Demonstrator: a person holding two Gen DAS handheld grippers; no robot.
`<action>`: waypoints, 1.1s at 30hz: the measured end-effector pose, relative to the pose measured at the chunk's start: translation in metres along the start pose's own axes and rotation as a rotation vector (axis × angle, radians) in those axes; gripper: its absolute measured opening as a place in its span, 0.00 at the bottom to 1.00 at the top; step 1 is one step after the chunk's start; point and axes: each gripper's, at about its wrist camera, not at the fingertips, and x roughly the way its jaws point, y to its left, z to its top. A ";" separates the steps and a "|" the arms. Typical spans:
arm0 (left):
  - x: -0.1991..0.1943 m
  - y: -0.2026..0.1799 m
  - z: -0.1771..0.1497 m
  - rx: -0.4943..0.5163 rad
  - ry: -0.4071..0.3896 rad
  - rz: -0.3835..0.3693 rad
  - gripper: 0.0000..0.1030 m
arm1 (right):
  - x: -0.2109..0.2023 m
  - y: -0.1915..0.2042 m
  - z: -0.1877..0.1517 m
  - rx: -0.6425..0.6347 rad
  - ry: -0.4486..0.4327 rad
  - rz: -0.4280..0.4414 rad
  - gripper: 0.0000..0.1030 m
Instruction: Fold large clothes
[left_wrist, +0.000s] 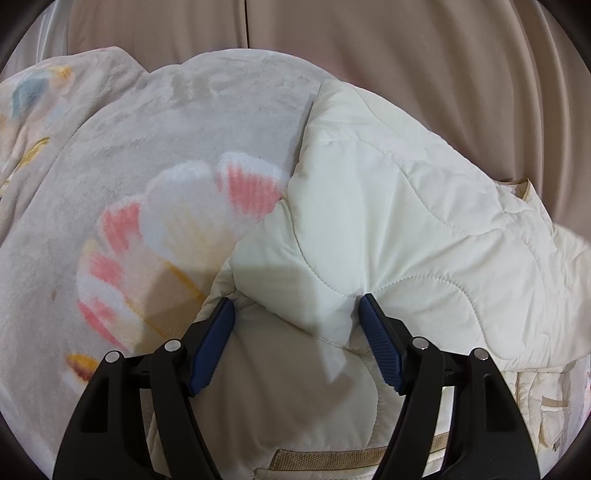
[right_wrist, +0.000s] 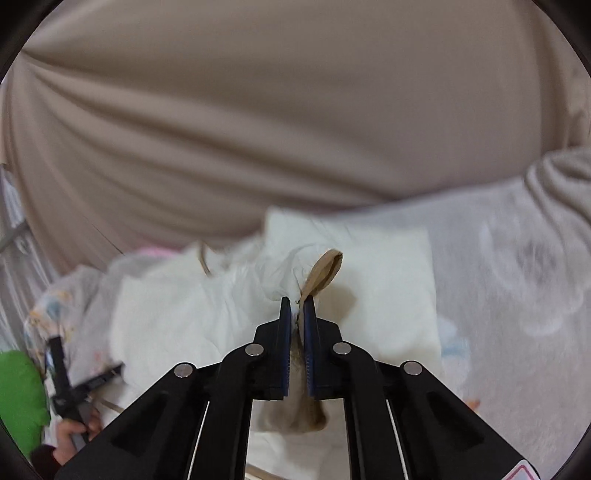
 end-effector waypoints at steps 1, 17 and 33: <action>0.000 -0.001 0.000 0.002 0.000 0.004 0.66 | -0.001 -0.002 0.001 0.000 -0.021 -0.012 0.06; 0.003 -0.008 0.000 0.042 0.011 0.037 0.69 | -0.001 0.018 -0.047 -0.145 0.137 -0.116 0.18; -0.055 0.032 -0.023 -0.049 0.044 -0.164 0.71 | -0.133 -0.091 -0.118 0.047 0.284 -0.233 0.38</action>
